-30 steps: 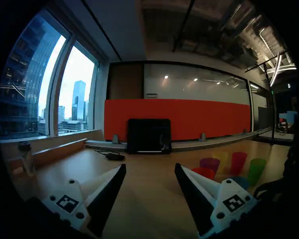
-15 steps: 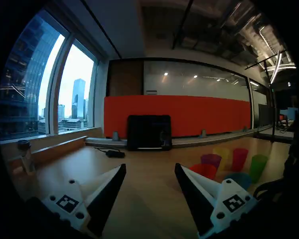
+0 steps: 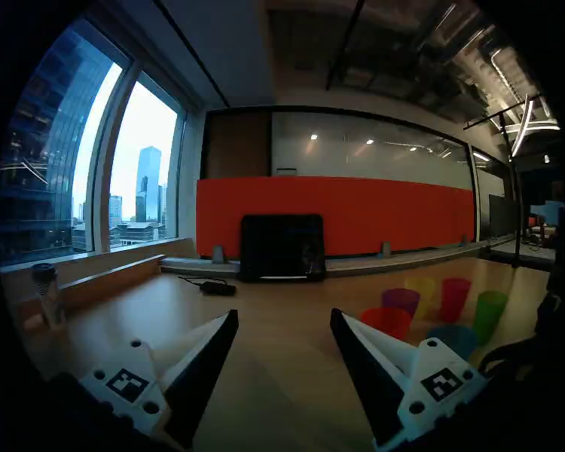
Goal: Pour water
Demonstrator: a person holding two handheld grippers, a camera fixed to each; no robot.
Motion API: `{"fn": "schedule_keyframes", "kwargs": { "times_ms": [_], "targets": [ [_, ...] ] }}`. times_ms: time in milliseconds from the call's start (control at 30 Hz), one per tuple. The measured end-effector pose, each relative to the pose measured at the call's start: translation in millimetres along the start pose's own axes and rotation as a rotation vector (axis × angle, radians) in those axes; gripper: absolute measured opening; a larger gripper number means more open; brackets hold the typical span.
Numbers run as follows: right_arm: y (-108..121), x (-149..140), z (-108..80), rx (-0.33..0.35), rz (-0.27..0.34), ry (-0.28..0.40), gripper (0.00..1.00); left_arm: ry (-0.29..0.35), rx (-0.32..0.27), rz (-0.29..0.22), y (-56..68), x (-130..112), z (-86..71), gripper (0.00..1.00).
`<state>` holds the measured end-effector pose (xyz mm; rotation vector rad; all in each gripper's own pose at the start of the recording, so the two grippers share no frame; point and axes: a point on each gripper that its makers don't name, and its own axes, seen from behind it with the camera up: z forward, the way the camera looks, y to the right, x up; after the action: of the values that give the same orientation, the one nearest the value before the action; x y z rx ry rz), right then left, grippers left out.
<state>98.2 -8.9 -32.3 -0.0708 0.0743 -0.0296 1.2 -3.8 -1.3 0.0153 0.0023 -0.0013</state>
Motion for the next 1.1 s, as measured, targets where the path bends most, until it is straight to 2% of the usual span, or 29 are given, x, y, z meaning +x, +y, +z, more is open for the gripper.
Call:
{"fn": "schedule_keyframes", "kwargs": {
  "times_ms": [233,367,767,1100],
  "targets": [
    [-1.0,0.4,-0.1,0.007,-0.005,0.002,1.0,-0.002,-0.001,0.001,-0.4,-0.2,0.4,0.9],
    [0.5,1.5,-1.0,0.015,-0.011,0.008,1.0,-0.002,-0.001,0.001,-0.4,-1.0,0.5,0.98],
    [7.6,-10.6,4.7,0.046,-0.022,0.016,1.0,-0.003,-0.001,0.002,-0.3,-0.6,0.8,0.98],
    [1.0,-22.6,13.3,0.067,-0.013,0.03,1.0,-0.003,-0.001,0.002,-0.8,-0.6,0.2,0.98]
  ]
}}
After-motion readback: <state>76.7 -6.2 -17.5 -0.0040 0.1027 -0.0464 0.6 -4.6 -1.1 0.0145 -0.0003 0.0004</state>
